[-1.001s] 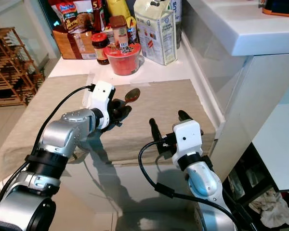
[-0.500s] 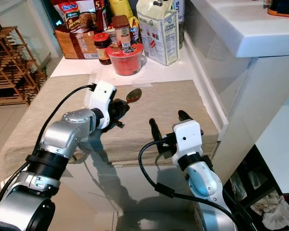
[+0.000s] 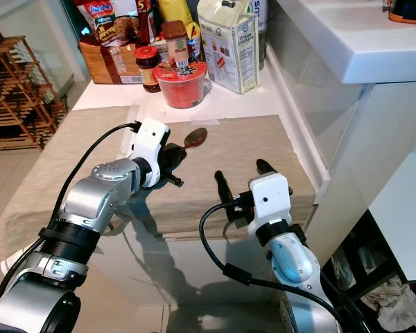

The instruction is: Setting the table

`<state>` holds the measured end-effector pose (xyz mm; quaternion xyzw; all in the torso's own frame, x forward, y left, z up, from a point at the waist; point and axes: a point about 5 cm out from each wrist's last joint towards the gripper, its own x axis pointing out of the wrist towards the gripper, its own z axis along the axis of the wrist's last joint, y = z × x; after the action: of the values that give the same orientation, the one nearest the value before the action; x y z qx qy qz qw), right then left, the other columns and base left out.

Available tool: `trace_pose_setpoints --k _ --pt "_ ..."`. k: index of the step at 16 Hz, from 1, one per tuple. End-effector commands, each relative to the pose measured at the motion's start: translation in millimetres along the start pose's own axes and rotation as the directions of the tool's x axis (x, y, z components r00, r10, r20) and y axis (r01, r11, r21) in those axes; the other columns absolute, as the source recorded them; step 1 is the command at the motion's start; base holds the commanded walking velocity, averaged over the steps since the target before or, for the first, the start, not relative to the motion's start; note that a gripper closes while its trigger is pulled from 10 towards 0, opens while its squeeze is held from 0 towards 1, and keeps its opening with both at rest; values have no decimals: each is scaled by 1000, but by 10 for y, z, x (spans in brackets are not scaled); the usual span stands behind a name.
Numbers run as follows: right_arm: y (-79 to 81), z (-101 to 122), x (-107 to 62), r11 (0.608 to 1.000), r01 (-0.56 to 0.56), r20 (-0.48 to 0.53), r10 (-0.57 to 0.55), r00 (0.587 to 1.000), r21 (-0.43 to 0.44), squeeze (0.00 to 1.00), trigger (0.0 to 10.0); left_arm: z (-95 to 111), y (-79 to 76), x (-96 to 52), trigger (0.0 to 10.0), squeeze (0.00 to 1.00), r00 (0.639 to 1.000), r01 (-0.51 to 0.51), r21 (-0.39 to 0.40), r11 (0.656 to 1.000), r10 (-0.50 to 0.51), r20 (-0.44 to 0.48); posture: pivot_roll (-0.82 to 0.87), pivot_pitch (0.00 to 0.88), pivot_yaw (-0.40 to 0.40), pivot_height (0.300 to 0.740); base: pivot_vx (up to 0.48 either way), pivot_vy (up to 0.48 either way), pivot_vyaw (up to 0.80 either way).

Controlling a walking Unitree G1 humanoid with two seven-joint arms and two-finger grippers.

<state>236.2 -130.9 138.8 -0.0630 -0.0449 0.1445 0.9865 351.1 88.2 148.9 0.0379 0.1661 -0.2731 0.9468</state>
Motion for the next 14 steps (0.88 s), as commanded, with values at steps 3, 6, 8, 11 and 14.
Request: trace_pose_setpoints --k 3,6,8,11,14 --pt "18 9 20 1000 -17 1 17 1000 -1 0 10000 145 104 -90 0 0 994 -62 -34 997 65 88 -180 0 115 740 0 0 0" --pt "19 2 23 1000 -18 0 18 1000 1 0 10000 377 95 -173 0 0 976 -59 -23 998 62 210 -177 0 114 740 0 0 0" --pt "23 -10 34 1000 -16 -2 16 1000 4 0 10000 498 206 -254 0 0 938 -125 -50 991 134 320 -176 0 116 740 0 0 0" --pt "7 -22 35 1000 -3 -4 3 1000 5 0 10000 452 335 -420 0 0 903 -181 -72 981 195 384 -174 0 119 740 0 0 0" --pt "-65 17 26 997 59 44 -57 997 -42 0 10000 235 529 -737 0 0 857 -304 -73 950 306 414 -155 0 119 740 0 0 0"
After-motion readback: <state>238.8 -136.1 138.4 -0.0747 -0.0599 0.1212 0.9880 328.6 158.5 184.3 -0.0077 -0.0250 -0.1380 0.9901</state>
